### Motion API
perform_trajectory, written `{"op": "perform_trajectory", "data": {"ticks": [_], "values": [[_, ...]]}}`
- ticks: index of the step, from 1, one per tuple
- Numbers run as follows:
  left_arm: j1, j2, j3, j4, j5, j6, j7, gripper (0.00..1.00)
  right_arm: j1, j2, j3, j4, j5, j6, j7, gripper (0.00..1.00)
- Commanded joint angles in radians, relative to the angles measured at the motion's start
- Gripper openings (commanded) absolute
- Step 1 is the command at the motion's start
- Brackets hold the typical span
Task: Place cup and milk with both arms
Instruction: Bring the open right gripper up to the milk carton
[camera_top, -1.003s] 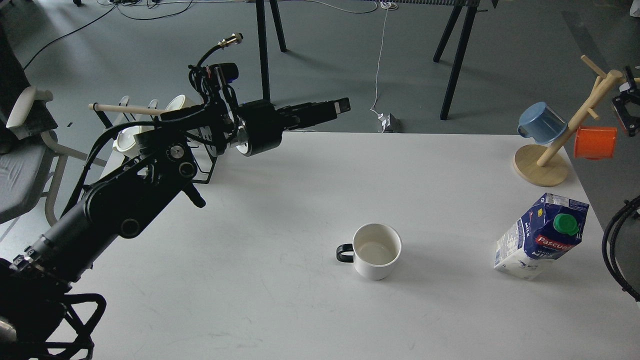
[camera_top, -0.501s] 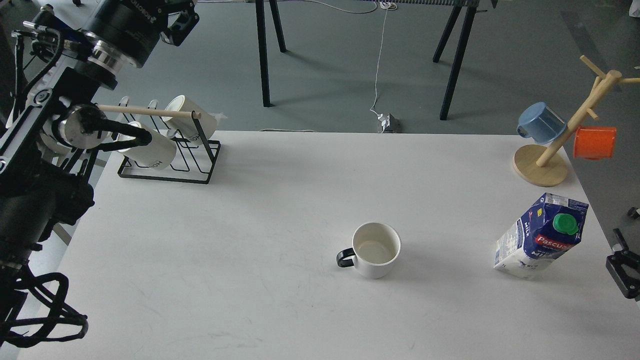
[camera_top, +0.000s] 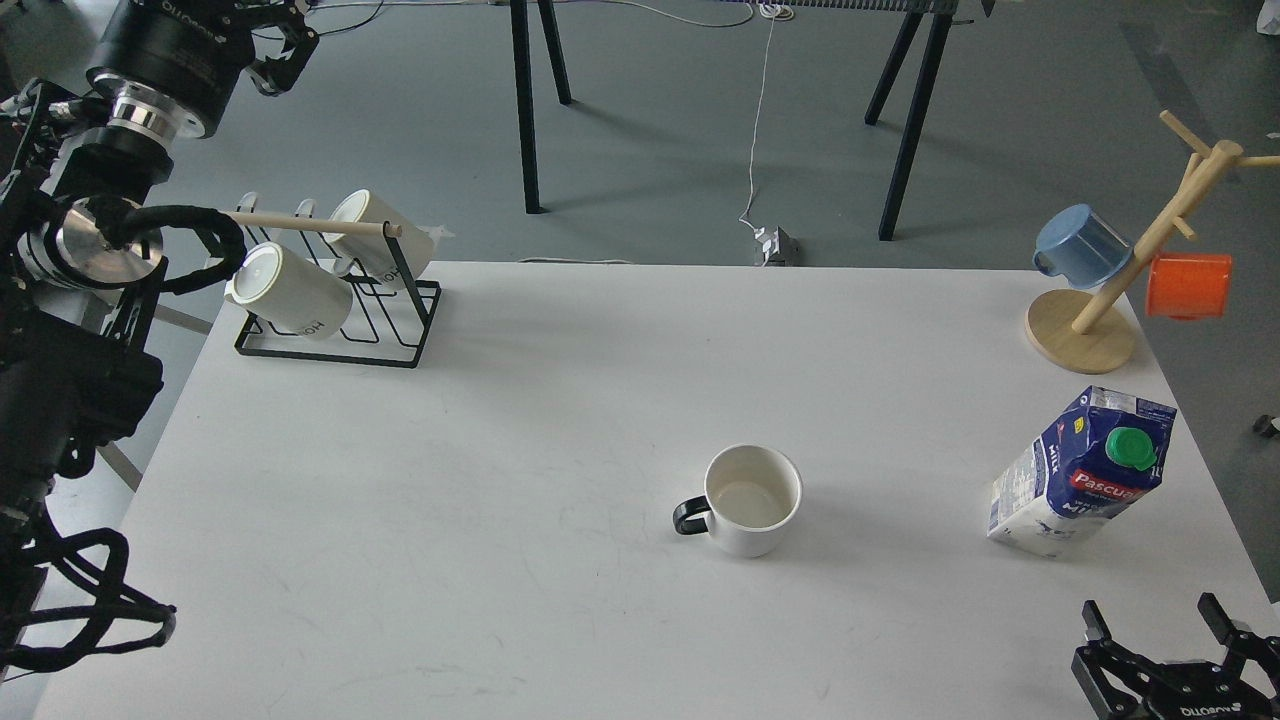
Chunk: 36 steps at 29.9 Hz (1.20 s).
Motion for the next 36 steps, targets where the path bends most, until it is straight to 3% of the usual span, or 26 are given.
{"op": "perform_trajectory", "data": {"ticks": [1,22,36], "values": [[0.003,0.0,0.002,0.002,-0.002,-0.001,0.006,1.0,0.048,0.029,-0.035,-0.005,-0.041,0.0,0.001,0.99],[0.02,-0.006,0.002,0.047,-0.018,-0.005,0.018,1.0,0.14,0.076,0.035,-0.05,-0.076,0.0,0.042,0.99],[0.023,0.0,0.0,0.063,-0.045,-0.006,0.018,1.0,0.235,0.079,0.02,-0.132,-0.093,0.0,0.042,0.99]]}}
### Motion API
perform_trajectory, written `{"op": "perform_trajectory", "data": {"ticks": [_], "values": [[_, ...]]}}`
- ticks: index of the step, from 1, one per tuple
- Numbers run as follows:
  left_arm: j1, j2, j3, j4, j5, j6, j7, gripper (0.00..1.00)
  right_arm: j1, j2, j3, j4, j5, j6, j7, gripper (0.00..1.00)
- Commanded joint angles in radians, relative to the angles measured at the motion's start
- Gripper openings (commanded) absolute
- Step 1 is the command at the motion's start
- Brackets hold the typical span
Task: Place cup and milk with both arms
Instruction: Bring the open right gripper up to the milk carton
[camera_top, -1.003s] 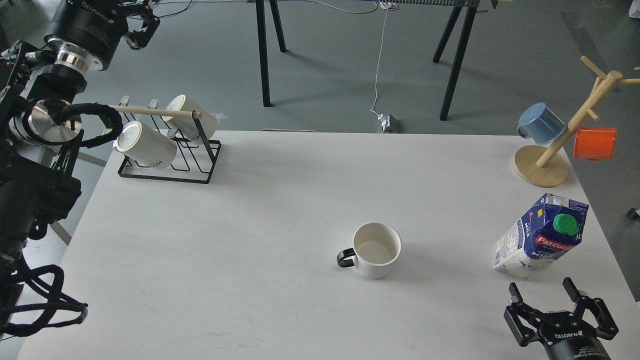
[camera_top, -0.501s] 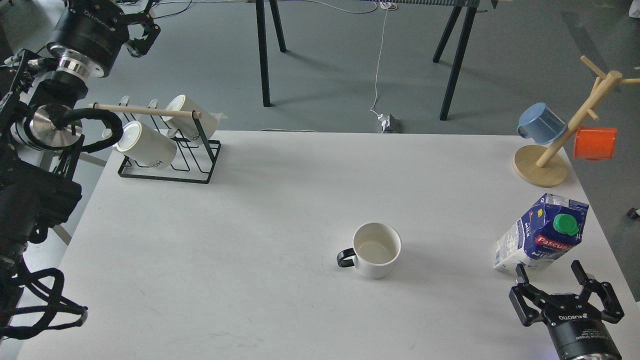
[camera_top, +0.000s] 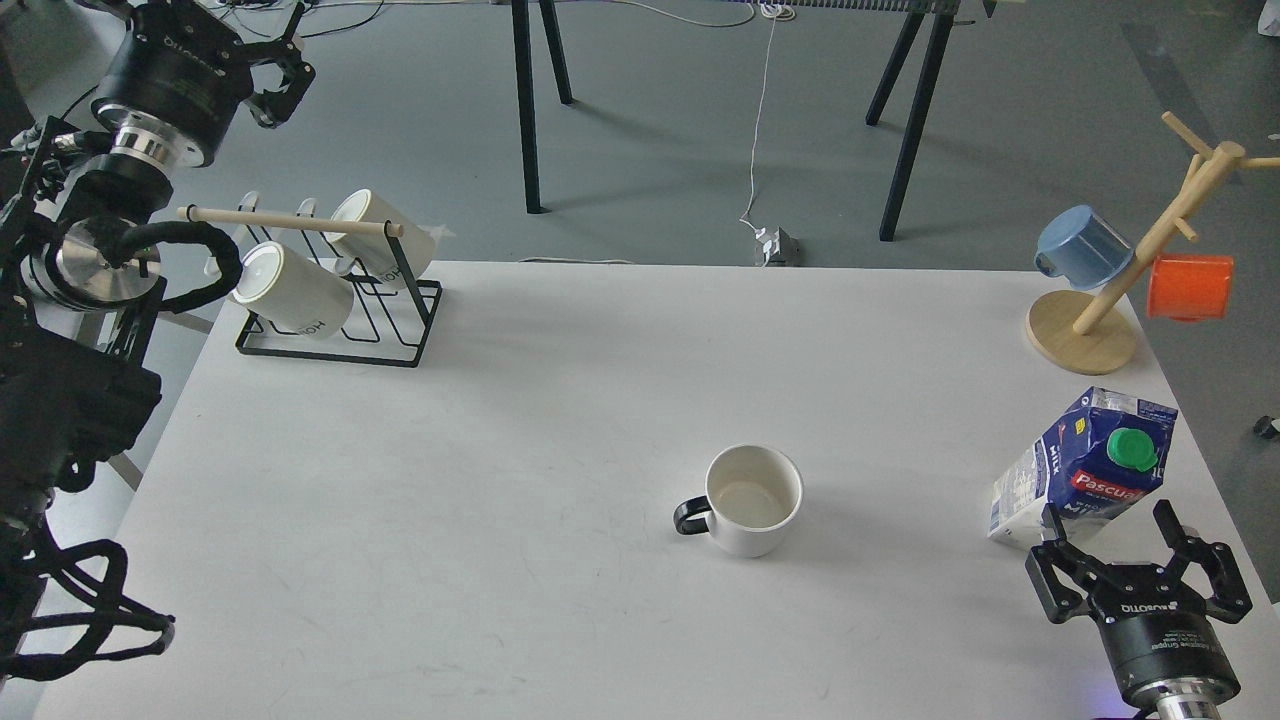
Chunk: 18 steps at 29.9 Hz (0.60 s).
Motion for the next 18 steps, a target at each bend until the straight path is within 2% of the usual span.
{"op": "perform_trajectory", "data": {"ticks": [1,9,13,15,18], "values": [[0.002,-0.001,0.0,0.011,0.0,0.0,0.0,1.0,0.021,0.008,0.001,-0.026,-0.008,0.0,0.0,0.99],[0.0,-0.001,0.001,0.011,0.0,0.0,0.0,1.0,0.047,0.028,0.01,-0.048,-0.008,0.0,0.009,0.97],[0.002,0.0,0.001,0.012,0.0,0.002,0.0,1.0,0.049,0.025,0.014,-0.048,-0.011,0.0,0.061,0.86],[0.003,-0.001,0.001,0.012,0.0,0.0,0.0,1.0,0.052,0.028,0.012,-0.05,-0.035,0.0,0.084,0.78],[0.005,-0.001,0.003,0.012,0.0,0.002,0.0,1.0,0.075,0.031,0.012,-0.057,-0.095,0.0,0.093,0.67]]}}
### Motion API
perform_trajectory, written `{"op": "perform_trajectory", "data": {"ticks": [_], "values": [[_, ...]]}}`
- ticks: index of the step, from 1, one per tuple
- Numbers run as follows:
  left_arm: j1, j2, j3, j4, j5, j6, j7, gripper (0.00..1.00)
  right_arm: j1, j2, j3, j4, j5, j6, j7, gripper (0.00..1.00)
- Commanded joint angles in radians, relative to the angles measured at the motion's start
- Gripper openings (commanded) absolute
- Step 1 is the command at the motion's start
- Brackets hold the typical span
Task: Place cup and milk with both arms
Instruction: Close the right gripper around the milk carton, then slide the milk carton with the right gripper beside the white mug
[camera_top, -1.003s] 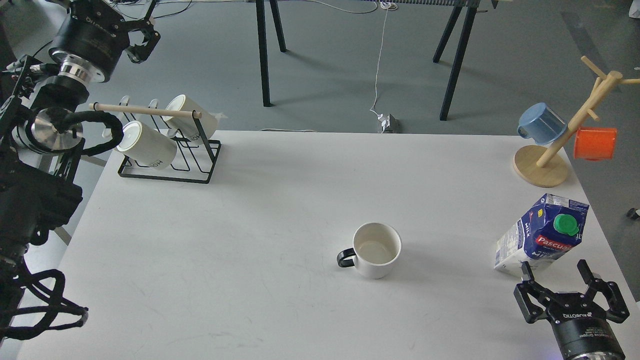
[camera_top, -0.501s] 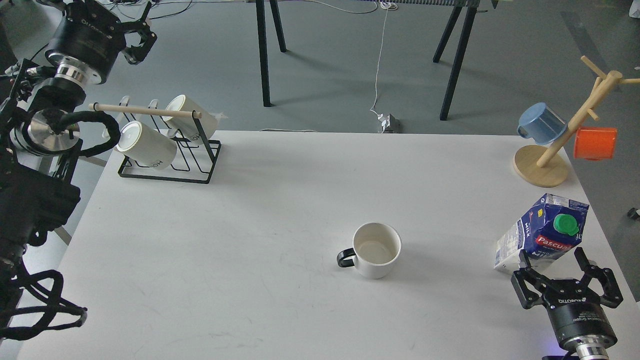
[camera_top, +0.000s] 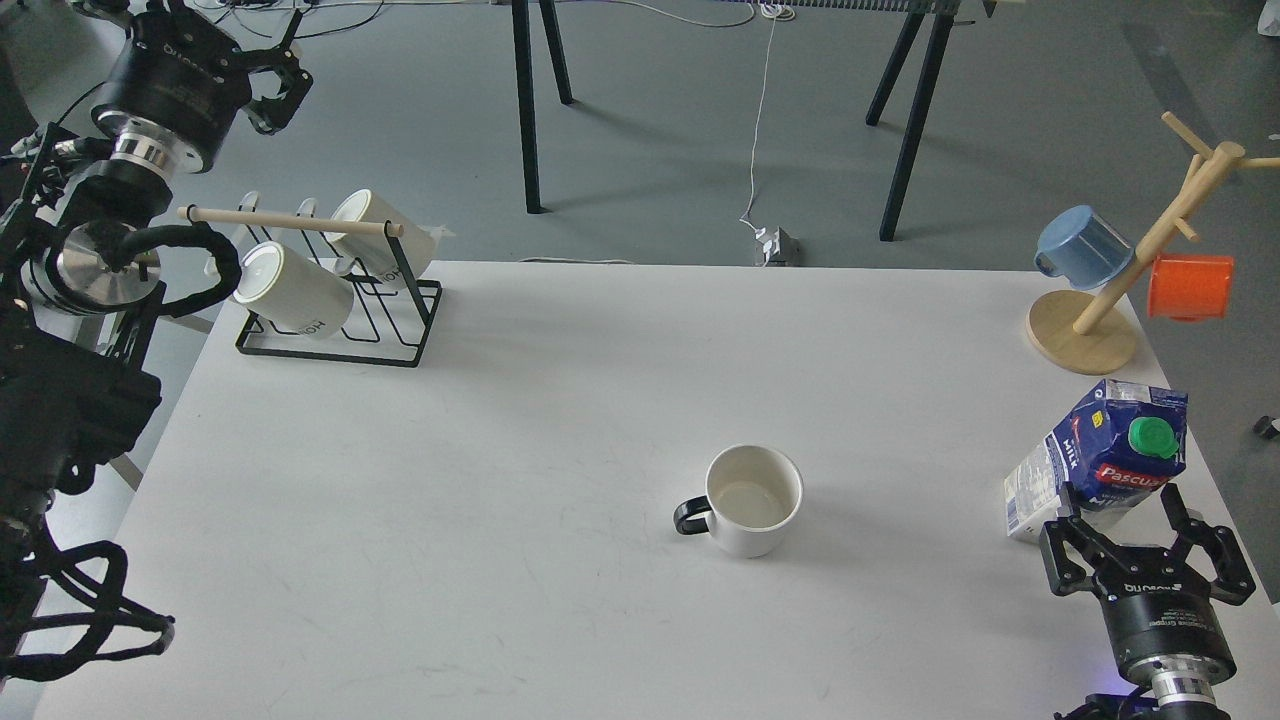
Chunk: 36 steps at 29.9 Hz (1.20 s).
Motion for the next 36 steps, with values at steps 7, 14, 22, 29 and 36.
{"op": "perform_trajectory", "data": {"ticks": [7,14,22,29,36], "values": [[0.001,0.0,0.003,0.0,0.002,0.003,0.0,1.0,0.027,0.032,-0.01,-0.011,-0.056,0.0,0.018,0.64],[0.001,0.0,0.003,0.013,0.002,0.004,0.0,1.0,0.009,0.032,-0.016,0.003,-0.056,0.0,0.018,0.61],[-0.001,0.004,0.003,0.013,0.002,0.01,0.0,1.0,-0.052,0.03,-0.018,0.081,-0.055,0.0,0.018,0.61],[-0.001,0.027,0.007,0.013,0.003,0.014,0.002,1.0,-0.065,0.051,-0.025,0.092,-0.055,0.0,0.017,0.53],[-0.01,0.027,0.007,0.013,0.005,0.017,0.003,1.0,-0.082,0.059,-0.05,0.145,-0.055,0.0,0.017,0.47]]}}
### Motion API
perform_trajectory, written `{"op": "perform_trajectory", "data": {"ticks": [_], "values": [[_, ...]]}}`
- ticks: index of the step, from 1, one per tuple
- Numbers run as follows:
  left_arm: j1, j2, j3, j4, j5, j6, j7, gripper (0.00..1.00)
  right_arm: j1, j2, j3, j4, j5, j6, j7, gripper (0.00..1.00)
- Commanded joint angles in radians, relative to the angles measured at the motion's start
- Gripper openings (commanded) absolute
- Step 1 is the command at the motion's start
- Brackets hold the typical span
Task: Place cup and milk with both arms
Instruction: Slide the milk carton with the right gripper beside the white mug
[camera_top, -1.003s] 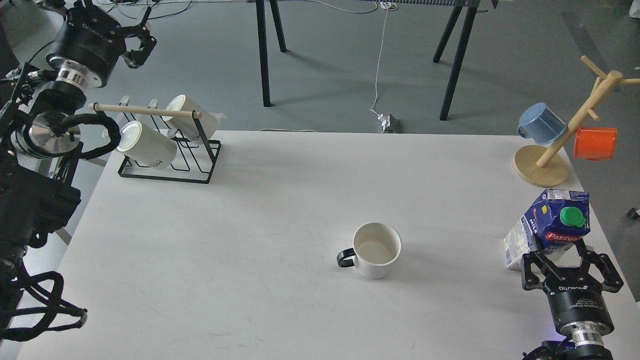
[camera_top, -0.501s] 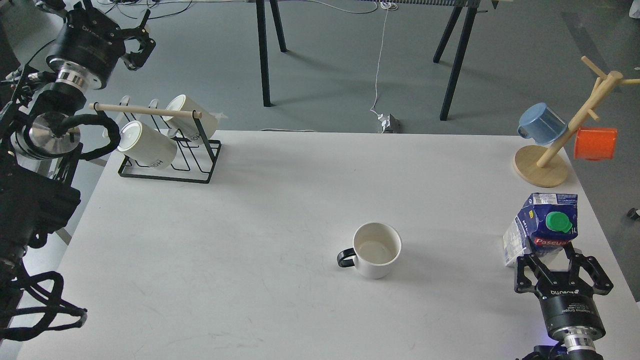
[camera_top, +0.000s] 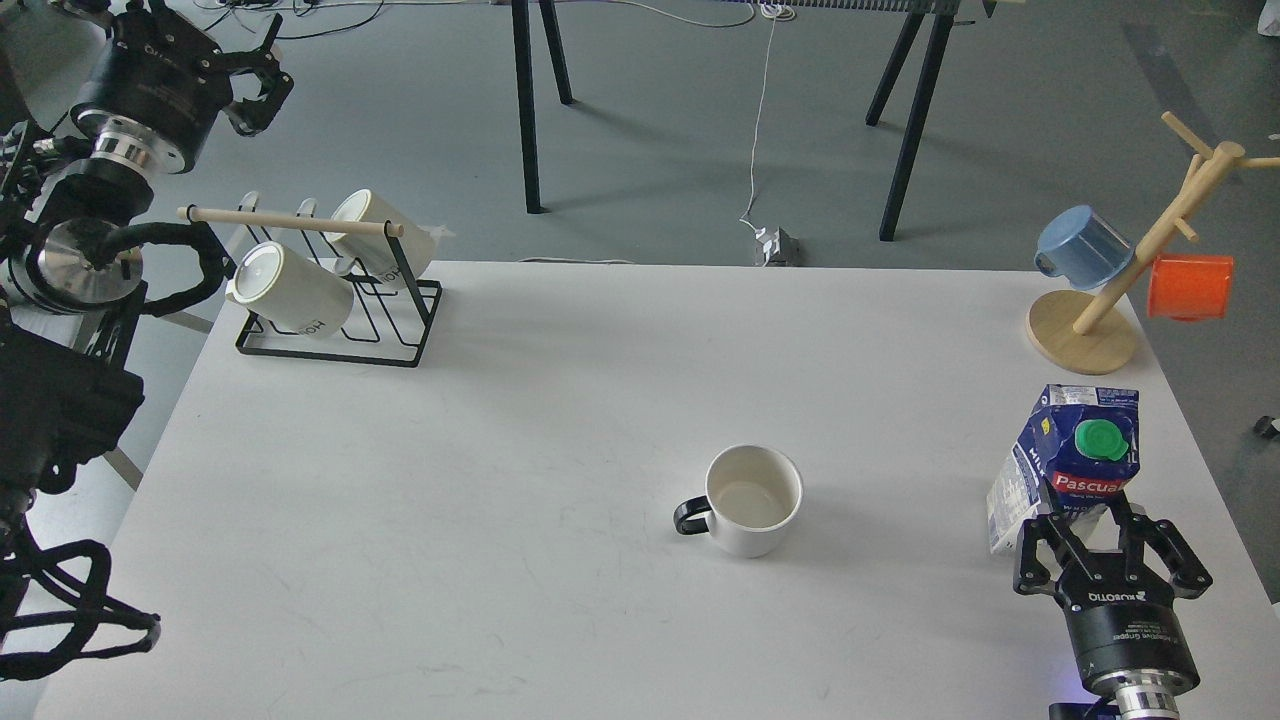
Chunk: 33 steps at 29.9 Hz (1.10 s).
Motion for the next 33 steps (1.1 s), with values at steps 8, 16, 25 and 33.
{"op": "perform_trajectory", "data": {"ticks": [8,16,25,33], "values": [[-0.002,0.002,0.0,0.0,0.004,0.001,0.0,1.0,-0.012,0.007,-0.086,0.07,-0.009,0.0,0.0,0.47],[-0.001,0.016,0.0,0.0,0.004,0.0,0.0,1.0,-0.012,0.063,-0.171,0.068,-0.1,0.0,0.0,0.47],[0.001,0.008,0.001,0.001,0.008,0.001,0.0,1.0,0.003,0.126,-0.236,0.054,-0.227,0.0,0.0,0.48],[0.001,0.012,0.001,0.014,0.007,0.0,0.0,1.0,0.031,0.139,-0.241,0.03,-0.247,0.0,0.0,0.49]]}}
